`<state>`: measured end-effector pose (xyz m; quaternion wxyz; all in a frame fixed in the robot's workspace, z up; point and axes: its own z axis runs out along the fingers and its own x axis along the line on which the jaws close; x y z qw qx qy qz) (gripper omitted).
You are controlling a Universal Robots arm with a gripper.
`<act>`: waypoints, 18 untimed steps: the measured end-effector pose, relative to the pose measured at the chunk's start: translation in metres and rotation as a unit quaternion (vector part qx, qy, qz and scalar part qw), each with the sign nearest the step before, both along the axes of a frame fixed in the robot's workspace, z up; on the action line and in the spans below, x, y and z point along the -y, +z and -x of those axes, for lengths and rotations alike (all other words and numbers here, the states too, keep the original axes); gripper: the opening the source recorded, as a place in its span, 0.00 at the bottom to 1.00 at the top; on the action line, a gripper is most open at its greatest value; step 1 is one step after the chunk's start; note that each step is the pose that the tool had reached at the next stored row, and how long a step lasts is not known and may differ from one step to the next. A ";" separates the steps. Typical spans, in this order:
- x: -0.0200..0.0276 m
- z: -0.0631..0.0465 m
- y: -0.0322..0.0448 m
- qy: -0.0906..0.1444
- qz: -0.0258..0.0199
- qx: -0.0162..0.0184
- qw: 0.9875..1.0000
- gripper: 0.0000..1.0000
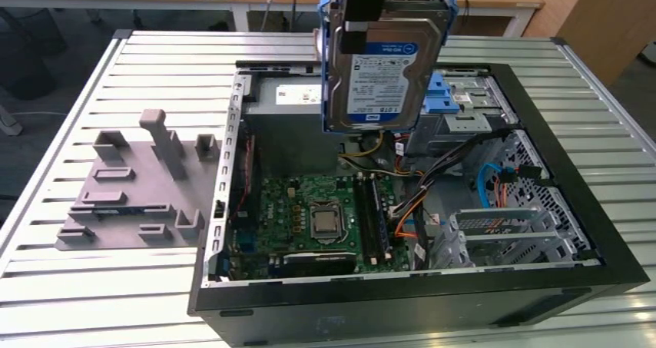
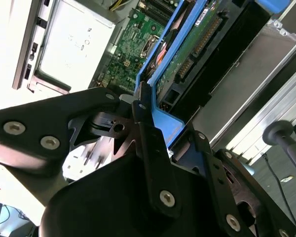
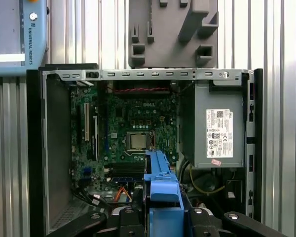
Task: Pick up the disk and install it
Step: 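Insert the disk into the insertion slot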
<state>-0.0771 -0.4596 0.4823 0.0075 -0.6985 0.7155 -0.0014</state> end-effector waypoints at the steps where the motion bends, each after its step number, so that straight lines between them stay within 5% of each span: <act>1: 0.0000 -0.002 0.0000 0.000 0.000 0.000 1.000 0.36; 9: 0.0022 -0.019 -0.0004 0.000 0.000 0.000 1.000 0.36; 18: 0.0251 -0.025 -0.0023 0.000 0.000 -0.001 1.000 0.36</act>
